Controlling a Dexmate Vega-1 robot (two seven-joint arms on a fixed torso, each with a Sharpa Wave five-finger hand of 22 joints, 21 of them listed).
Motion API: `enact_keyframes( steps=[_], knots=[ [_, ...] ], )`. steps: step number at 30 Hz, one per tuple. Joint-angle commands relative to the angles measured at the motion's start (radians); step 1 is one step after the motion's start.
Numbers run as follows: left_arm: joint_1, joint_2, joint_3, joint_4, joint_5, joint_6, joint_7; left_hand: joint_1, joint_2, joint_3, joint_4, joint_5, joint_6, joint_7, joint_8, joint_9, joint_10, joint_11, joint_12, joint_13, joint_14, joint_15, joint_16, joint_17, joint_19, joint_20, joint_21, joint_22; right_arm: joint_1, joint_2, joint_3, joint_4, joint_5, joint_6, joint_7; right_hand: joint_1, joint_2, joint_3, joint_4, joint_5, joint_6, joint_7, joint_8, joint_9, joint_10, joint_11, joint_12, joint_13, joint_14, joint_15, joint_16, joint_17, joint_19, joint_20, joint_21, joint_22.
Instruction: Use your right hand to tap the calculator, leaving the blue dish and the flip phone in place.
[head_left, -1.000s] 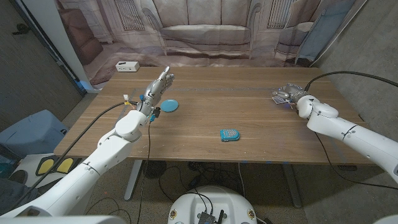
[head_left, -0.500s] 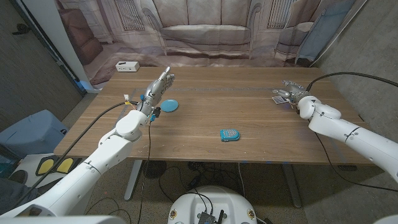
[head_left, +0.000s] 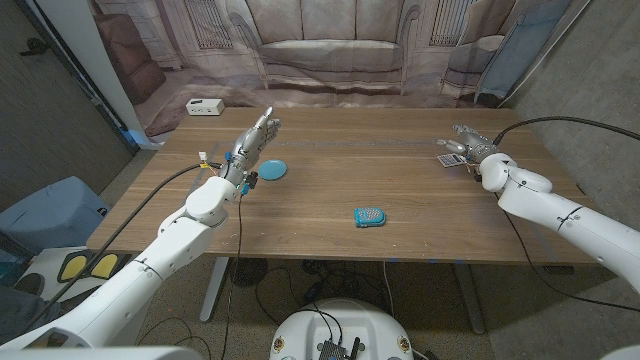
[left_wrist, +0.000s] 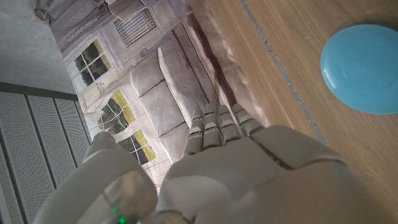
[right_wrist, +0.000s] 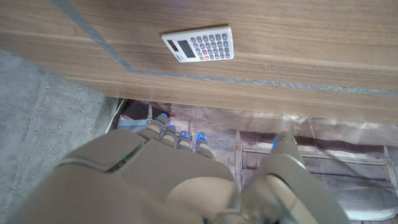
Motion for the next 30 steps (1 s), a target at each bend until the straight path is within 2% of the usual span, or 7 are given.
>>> enact_keyframes(
  steps=[1,8,13,16,19,26,30],
  knots=[
    [-0.011,-0.001,-0.001,0.012,-0.002,-0.008,-0.008,-0.001,0.009,0.000,-0.005,-0.002,-0.007,0.008,-0.002,0.004,0.007,0.005,-0.003,0.002,0.008,-0.001,-0.002,0.002,0.005,-0.001,-0.001,0.002,-0.067,0.010,0.072,-0.021,0.086,0.114,-0.132,0.021,-0.004,0.005,-0.012,0.006,0.017,0.019,0.013,-0.001,0.030,-0.005,0.013,0.001,-0.022,-0.010,0.010,-0.002,0.041,-0.004,0.008,-0.001],
    [-0.017,-0.002,0.000,0.021,-0.008,-0.014,-0.020,0.000,0.010,-0.001,-0.006,-0.002,-0.015,0.021,-0.005,0.004,-0.001,0.007,-0.006,0.002,0.004,0.002,-0.003,0.002,0.006,-0.007,0.000,0.001,-0.096,0.009,0.096,-0.039,0.107,0.153,-0.162,0.032,-0.006,0.008,-0.017,0.007,0.042,0.034,0.019,-0.001,0.063,-0.008,0.020,-0.001,0.007,-0.011,0.013,-0.005,0.078,-0.006,0.011,-0.002],
    [-0.023,-0.002,0.001,0.026,-0.011,-0.014,-0.025,0.000,0.010,-0.001,-0.007,-0.002,-0.016,0.020,-0.005,0.004,0.001,0.009,-0.005,0.002,0.003,0.002,-0.004,0.002,0.007,-0.012,0.000,0.001,-0.120,0.012,0.124,-0.056,0.147,0.179,-0.169,0.038,-0.010,0.009,-0.020,0.007,0.057,0.033,0.022,-0.002,0.078,-0.004,0.021,-0.002,0.023,-0.009,0.013,-0.006,0.101,-0.018,0.012,-0.002],
    [-0.027,-0.002,0.002,0.029,-0.011,-0.015,-0.029,0.001,0.011,-0.001,-0.008,-0.002,-0.019,0.021,-0.005,0.003,0.000,0.010,-0.005,0.002,0.002,0.003,-0.004,0.002,0.006,-0.013,-0.001,0.001,-0.137,0.017,0.143,-0.061,0.171,0.211,-0.184,0.044,-0.017,0.008,-0.024,0.007,0.105,0.037,0.035,-0.002,0.096,-0.003,0.022,-0.003,0.039,-0.008,0.011,-0.007,0.115,-0.018,0.007,-0.002],
    [-0.032,-0.002,0.001,0.034,-0.015,-0.019,-0.037,0.001,0.011,-0.001,-0.008,-0.002,-0.019,0.022,-0.005,0.003,-0.002,0.009,-0.006,0.002,0.001,0.004,-0.004,0.002,0.006,-0.014,-0.001,0.001,-0.152,0.021,0.156,-0.071,0.185,0.227,-0.196,0.047,-0.020,0.007,-0.024,0.008,0.142,0.037,0.046,-0.001,0.103,-0.002,0.021,-0.003,0.044,-0.007,0.008,-0.008,0.119,-0.016,0.002,-0.002],
    [-0.031,0.002,-0.004,0.036,-0.018,-0.024,-0.039,0.002,0.012,-0.001,-0.009,-0.002,-0.021,0.029,-0.005,0.003,-0.005,0.012,-0.007,0.002,-0.005,0.006,-0.006,0.002,0.010,-0.019,0.000,0.001,-0.182,0.023,0.184,-0.092,0.223,0.245,-0.205,0.049,-0.021,0.007,-0.024,0.008,0.148,0.037,0.045,-0.001,0.110,-0.005,0.021,-0.003,0.050,-0.006,0.008,-0.008,0.122,-0.014,-0.001,-0.002],
    [-0.032,0.004,-0.006,0.039,-0.023,-0.026,-0.047,0.002,0.012,0.000,-0.010,-0.002,-0.021,0.030,-0.005,0.003,-0.005,0.012,-0.007,0.002,-0.005,0.006,-0.006,0.002,0.010,-0.020,0.000,0.001,-0.203,0.027,0.201,-0.108,0.245,0.257,-0.216,0.051,-0.022,0.007,-0.023,0.007,0.196,0.048,0.058,0.000,0.112,-0.004,0.017,-0.003,0.051,-0.005,0.003,-0.008,0.123,-0.012,-0.008,-0.001]
  ],
)
